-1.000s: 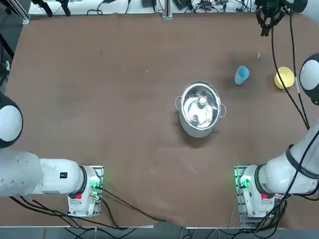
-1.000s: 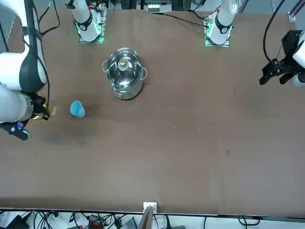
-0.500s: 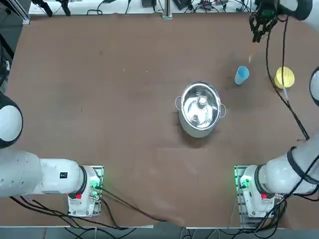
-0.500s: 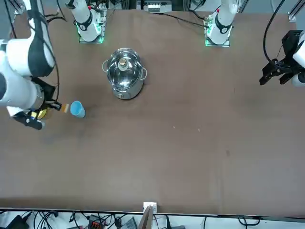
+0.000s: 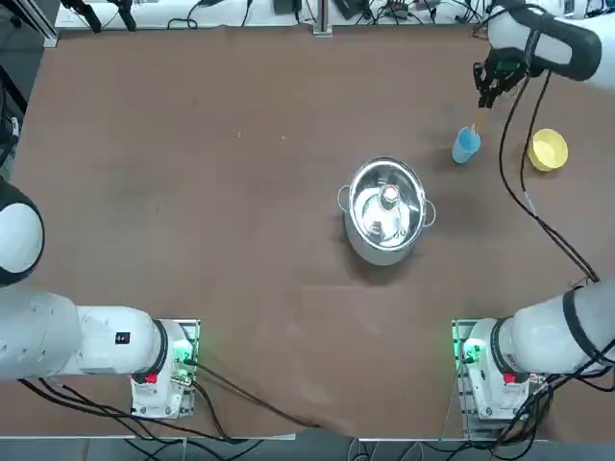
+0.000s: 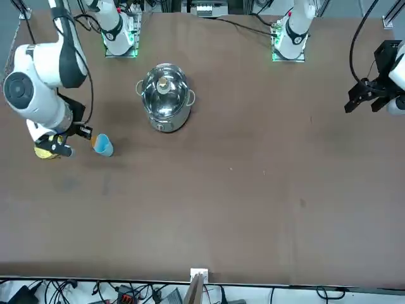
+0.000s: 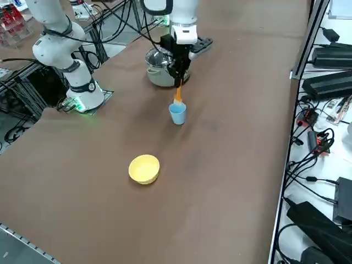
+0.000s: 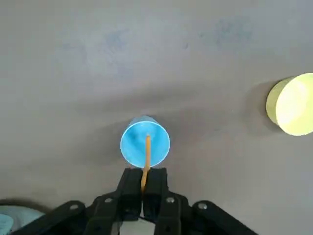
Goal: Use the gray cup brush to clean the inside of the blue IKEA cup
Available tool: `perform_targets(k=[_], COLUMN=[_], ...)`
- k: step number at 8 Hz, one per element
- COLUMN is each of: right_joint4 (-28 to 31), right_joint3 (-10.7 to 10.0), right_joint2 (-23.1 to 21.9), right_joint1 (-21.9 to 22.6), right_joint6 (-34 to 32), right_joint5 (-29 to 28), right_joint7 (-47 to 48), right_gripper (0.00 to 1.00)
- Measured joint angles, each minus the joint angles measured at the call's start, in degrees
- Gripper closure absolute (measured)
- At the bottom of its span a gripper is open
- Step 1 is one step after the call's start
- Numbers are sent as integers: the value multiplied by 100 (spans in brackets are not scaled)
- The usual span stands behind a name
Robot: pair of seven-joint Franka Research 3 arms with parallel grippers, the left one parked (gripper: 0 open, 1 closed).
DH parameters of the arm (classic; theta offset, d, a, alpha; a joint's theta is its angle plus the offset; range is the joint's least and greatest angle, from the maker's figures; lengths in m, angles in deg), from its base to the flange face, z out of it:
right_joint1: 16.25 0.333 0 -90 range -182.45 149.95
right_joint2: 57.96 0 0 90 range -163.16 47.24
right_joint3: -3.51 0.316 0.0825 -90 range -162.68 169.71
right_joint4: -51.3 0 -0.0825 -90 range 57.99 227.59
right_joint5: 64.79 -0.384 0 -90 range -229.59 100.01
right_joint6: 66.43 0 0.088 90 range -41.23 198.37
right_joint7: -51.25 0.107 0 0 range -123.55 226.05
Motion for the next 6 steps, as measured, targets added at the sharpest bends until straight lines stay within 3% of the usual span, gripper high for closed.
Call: perform_targets(k=[6], right_joint4=[152], right_joint3=[1], right_joint2=[187], right_joint1=[-1], right_joint6=[97], right_joint5=[-1], right_joint7=[-8], right_gripper=[95])
